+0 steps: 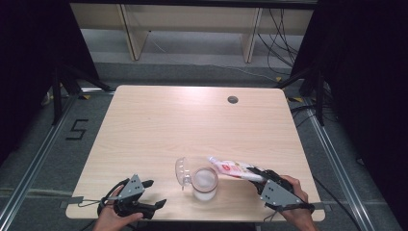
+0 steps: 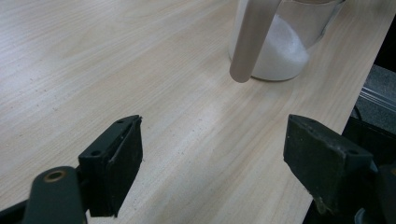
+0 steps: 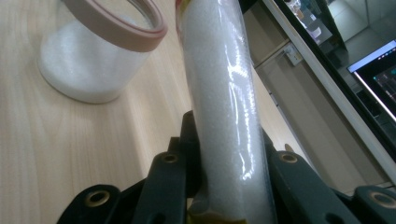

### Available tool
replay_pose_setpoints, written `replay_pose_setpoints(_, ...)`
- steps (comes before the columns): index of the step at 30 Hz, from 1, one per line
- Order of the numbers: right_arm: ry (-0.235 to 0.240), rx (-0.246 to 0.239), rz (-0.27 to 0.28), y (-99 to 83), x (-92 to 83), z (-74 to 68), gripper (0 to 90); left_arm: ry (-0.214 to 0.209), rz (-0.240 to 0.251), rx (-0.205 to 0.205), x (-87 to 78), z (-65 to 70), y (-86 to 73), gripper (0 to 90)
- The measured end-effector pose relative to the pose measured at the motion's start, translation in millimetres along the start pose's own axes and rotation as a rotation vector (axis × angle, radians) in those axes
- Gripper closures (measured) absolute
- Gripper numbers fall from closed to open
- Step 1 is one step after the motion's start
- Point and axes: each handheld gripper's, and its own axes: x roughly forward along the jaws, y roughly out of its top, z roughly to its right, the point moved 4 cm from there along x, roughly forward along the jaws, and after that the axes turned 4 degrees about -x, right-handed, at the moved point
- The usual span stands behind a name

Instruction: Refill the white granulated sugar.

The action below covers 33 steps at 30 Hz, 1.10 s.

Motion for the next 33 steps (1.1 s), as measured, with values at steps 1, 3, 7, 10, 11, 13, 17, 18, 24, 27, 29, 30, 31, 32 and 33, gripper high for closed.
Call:
replay_pose_setpoints(1,-0.004,0.004,0.001,-0.3,0.4,1.4,75.6,0.001,0.0,0.001,0.1,-0.4,0.1,19.5)
replay_pose_setpoints(3,-0.021,0.029,0.004,0.2,0.8,2.4,75.7,0.003,0.0,-0.003,0.4,-0.4,-0.6,19.5)
replay_pose_setpoints(7,0.006,0.097,0.033,-1.0,4.9,4.7,75.9,0.007,-0.013,0.008,-0.5,-0.7,-0.2,19.5)
replay_pose_setpoints(10,0.015,0.136,0.044,-5.0,9.9,6.0,76.0,0.007,-0.016,0.008,-0.4,-0.7,-0.3,19.6)
replay_pose_setpoints(11,0.013,0.154,0.05,-7.1,12.3,6.3,76.0,0.007,-0.015,0.008,-0.3,-0.7,-0.2,19.6)
replay_pose_setpoints(13,0.012,0.173,0.055,-8.5,14.2,6.4,76.2,0.007,-0.016,0.009,-0.3,-0.8,-0.1,19.6)
replay_pose_setpoints(17,0.014,0.257,0.083,-16.6,20.3,8.5,76.4,0.004,-0.013,-0.018,0.5,1.4,-0.8,19.6)
replay_pose_setpoints(18,0.006,0.263,0.087,-18.4,21.3,9.3,76.5,0.003,-0.013,-0.02,0.4,1.6,-0.7,19.6)
replay_pose_setpoints(24,-0.003,0.332,0.085,-26.8,21.3,12.1,76.5,0.003,-0.013,-0.02,0.4,1.6,-0.8,19.6)
replay_pose_setpoints(27,-0.017,0.346,0.081,-30.4,21.7,11.9,76.6,0.003,-0.016,-0.017,-0.3,1.4,-0.6,19.6)
replay_pose_setpoints(29,-0.008,0.354,0.08,-31.8,21.8,11.1,76.6,0.002,-0.011,-0.024,0.1,1.6,-0.6,19.6)
replay_pose_setpoints(30,-0.006,0.381,0.078,-32.3,22.0,9.5,76.6,0.005,-0.013,-0.022,-0.2,1.1,-0.8,19.6)
replay_pose_setpoints(31,-0.011,0.387,0.082,-32.2,22.1,9.8,76.7,0.005,-0.013,-0.022,-0.3,1.1,-0.9,19.6)
replay_pose_setpoints(32,-0.005,0.402,0.078,-32.8,21.2,9.9,76.6,0.006,-0.013,-0.021,-0.4,1.1,-1.0,19.6)
replay_pose_setpoints(33,-0.006,0.419,0.081,-34.6,20.9,10.5,76.6,0.006,-0.013,-0.021,-0.4,1.1,-1.0,19.6)
